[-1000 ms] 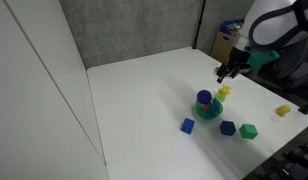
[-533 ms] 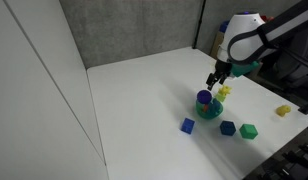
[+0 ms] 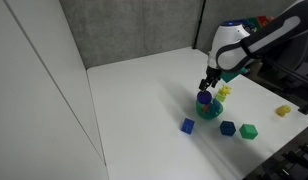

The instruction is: Take the ball out of the bowl

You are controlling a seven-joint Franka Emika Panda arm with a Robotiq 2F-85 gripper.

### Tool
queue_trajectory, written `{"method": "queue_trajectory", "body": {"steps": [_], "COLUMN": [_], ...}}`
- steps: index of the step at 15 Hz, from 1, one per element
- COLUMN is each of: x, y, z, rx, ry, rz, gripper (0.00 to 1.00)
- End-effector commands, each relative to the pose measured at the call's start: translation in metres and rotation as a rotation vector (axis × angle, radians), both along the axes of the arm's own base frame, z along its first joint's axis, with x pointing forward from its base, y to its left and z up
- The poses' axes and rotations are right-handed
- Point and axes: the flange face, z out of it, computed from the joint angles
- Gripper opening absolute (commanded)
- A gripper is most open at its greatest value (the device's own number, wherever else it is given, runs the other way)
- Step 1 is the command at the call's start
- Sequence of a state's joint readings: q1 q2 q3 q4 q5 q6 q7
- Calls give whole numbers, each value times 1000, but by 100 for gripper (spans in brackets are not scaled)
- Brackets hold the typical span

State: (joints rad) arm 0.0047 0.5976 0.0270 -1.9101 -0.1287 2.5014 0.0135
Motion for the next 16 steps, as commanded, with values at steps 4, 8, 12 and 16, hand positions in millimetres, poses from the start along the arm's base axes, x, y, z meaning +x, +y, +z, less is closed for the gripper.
{"method": "queue_trajectory", "body": {"steps": [4,8,12,16], "x": [33,36,36,37], "y": [0,-2,3,6], "z": [-26,-37,-47,-49], "rx": [-55,-56,-66,-67], "ry": [4,6,14,23], "rz": [8,8,16,11], "gripper": [100,100,100,66]}}
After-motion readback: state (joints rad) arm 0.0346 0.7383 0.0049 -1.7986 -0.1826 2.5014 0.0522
